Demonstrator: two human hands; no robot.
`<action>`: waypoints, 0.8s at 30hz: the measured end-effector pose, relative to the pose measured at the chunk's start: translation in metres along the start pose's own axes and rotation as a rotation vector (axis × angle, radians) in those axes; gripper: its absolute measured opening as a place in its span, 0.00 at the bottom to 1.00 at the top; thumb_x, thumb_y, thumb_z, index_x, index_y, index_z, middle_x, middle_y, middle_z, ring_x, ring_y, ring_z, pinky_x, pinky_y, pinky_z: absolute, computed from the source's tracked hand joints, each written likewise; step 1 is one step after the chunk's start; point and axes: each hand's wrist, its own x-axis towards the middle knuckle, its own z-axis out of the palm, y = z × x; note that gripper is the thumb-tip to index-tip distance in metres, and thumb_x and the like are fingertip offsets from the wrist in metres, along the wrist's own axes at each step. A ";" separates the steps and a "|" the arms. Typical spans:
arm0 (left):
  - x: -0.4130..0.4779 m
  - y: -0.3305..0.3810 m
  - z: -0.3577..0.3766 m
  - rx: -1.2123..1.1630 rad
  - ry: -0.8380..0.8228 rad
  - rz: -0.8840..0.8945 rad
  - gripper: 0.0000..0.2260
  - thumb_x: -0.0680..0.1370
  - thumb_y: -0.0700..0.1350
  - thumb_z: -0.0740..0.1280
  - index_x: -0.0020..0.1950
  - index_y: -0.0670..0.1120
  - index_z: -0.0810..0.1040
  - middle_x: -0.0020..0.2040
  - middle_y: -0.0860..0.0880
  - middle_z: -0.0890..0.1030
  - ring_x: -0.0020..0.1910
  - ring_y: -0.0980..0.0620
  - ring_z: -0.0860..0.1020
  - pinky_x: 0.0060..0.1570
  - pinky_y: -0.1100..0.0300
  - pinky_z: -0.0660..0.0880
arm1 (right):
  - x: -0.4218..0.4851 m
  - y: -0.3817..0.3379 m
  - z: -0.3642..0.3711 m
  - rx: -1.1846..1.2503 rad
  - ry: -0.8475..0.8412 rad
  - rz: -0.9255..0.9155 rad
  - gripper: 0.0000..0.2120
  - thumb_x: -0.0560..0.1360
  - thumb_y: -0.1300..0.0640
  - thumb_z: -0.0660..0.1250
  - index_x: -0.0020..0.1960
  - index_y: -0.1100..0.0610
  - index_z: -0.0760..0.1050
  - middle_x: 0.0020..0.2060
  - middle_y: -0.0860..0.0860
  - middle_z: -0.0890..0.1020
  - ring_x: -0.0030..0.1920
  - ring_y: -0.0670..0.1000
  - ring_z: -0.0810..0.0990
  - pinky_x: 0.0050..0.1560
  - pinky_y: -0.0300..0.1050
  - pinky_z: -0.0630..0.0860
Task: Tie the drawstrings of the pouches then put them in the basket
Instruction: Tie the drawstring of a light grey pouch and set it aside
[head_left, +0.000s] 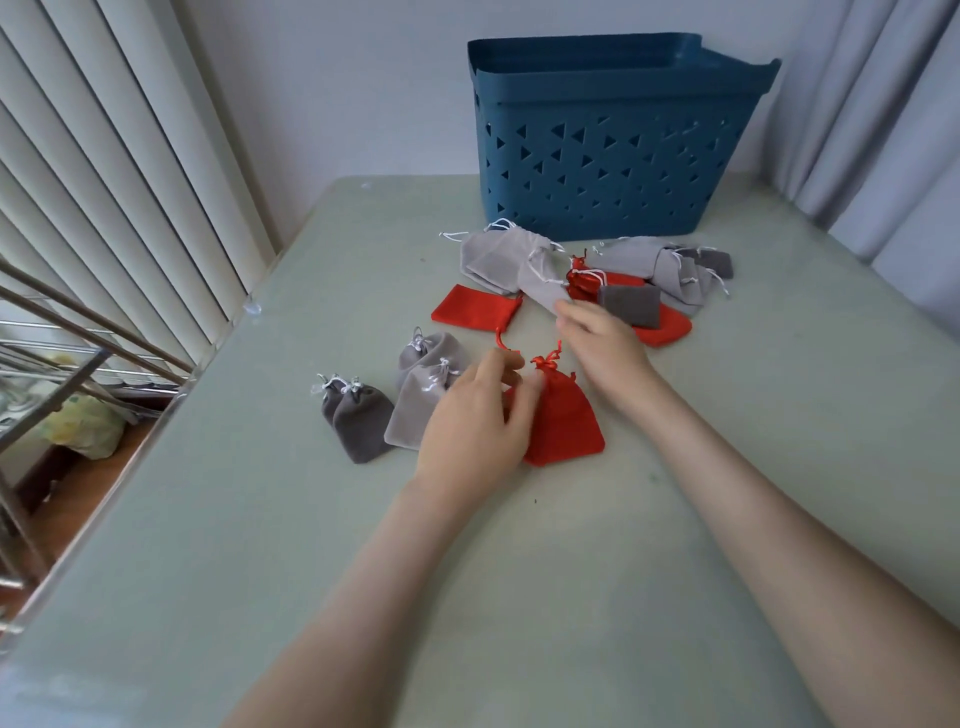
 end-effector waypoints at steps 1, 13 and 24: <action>-0.002 0.001 0.001 0.007 -0.064 0.042 0.15 0.78 0.56 0.63 0.58 0.47 0.73 0.50 0.53 0.78 0.50 0.53 0.75 0.52 0.58 0.71 | -0.003 0.000 -0.005 0.082 0.078 -0.002 0.12 0.79 0.62 0.59 0.58 0.67 0.76 0.55 0.58 0.80 0.59 0.57 0.76 0.61 0.47 0.67; -0.004 0.003 0.008 -0.039 -0.101 0.049 0.25 0.70 0.67 0.58 0.57 0.52 0.74 0.56 0.56 0.74 0.55 0.54 0.67 0.59 0.56 0.61 | -0.061 -0.017 -0.051 1.178 -0.111 0.146 0.20 0.73 0.78 0.55 0.51 0.54 0.64 0.43 0.53 0.75 0.40 0.47 0.81 0.41 0.42 0.81; 0.001 0.018 -0.012 -0.940 -0.135 -0.416 0.16 0.72 0.47 0.65 0.53 0.38 0.76 0.43 0.43 0.78 0.45 0.46 0.74 0.44 0.52 0.69 | -0.081 -0.004 -0.063 1.054 -0.715 0.114 0.11 0.67 0.59 0.65 0.49 0.60 0.74 0.33 0.59 0.79 0.33 0.59 0.80 0.36 0.45 0.78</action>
